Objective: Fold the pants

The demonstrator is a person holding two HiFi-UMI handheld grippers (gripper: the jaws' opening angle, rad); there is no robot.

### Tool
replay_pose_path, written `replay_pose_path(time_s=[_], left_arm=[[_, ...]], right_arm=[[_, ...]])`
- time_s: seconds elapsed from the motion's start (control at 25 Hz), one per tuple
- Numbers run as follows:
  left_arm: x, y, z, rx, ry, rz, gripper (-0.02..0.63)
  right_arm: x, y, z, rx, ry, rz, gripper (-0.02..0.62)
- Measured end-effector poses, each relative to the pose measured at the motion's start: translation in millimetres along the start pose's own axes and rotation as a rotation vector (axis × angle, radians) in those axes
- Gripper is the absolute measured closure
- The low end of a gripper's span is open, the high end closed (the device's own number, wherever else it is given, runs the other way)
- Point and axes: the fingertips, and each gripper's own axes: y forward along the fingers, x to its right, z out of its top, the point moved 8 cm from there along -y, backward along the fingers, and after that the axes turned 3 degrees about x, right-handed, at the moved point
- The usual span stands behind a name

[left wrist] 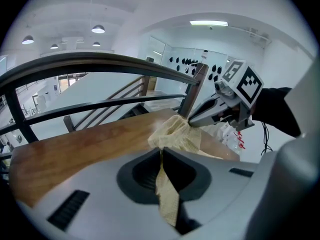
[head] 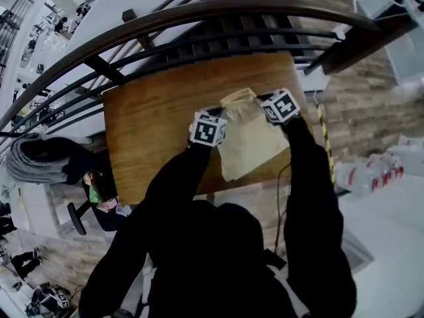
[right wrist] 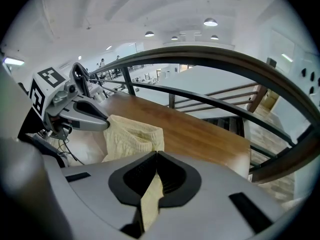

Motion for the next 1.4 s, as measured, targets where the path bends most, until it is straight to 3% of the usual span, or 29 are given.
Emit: replay_pose_path(time_s=[0.52,0.76,1.04,1.4], left_arm=[[49.4,-16.2,-17.8,-0.062,0.079,-0.115,0.588],[76.5,-17.4,-27.5,-0.053,0.197,-0.128,0.588],[100.3,-12.0,-46.8,0.014,0.346,-0.123,0.588],[125.8,-8.7,-75.2,-0.067,0.513,-0.154,0.588]], right_arm=[[-17.6,-39.2,-41.0,-0.045,0.034,-0.009,0.586],[-23.7,-45.5,-69.4,-0.041,0.024,-0.046,0.586],[-31.2,-46.2,-101.0,0.008,-0.001,-0.048,0.586],[-64.4,-42.4,-125.6,-0.041,-0.041,0.052,0.586]])
